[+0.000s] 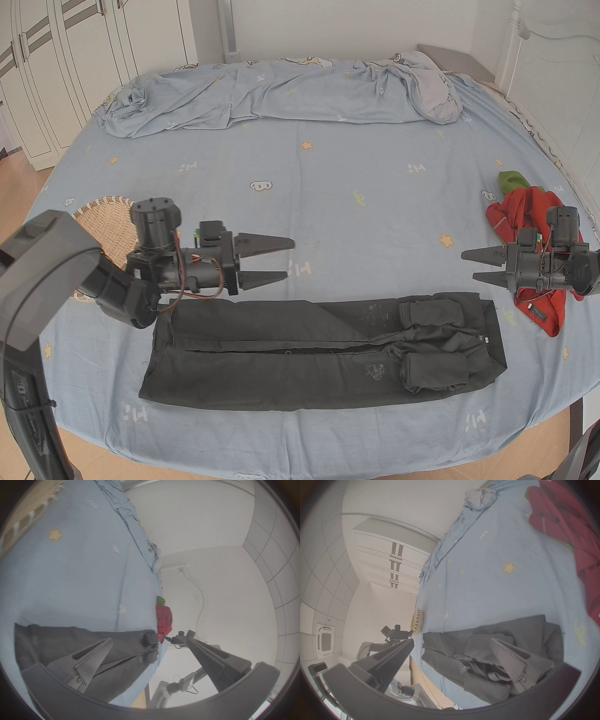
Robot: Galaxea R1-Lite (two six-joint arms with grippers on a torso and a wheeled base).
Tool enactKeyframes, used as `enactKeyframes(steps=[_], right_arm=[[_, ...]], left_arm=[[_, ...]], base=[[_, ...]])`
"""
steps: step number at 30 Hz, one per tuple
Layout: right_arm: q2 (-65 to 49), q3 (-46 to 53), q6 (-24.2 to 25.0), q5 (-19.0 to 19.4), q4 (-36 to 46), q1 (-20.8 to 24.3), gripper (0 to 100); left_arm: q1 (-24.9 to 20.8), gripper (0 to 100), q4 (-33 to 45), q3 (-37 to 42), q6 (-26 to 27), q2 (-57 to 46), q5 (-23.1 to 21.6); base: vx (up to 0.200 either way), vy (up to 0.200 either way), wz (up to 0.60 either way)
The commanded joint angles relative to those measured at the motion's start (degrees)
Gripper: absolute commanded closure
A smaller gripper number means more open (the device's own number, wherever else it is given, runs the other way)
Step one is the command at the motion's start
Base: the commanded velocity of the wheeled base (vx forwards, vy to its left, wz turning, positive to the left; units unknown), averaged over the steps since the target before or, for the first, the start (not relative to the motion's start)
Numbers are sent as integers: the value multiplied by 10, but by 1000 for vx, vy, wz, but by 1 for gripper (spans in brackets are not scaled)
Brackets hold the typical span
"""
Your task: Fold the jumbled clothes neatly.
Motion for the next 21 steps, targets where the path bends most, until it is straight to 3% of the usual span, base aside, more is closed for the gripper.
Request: enactKeyframes(steps=[1,12,16,21], right_arm=[[74,-19,-57,3,-1,-46,0],[24,23,-68,2,30,-50,0],[34,37,-98,2,39,-56,0],[48,43,-101,2,40,-57,0]], left_arm=[[-41,0,-16,-60,-24,103,0],[-36,0,-17,-45,-23,130,0],[-35,0,-19,-45,-20,146,1],[-33,0,-29,-43,-19,157,1]], base=[[0,0,0],[0,0,0],[0,0,0],[0,0,0]])
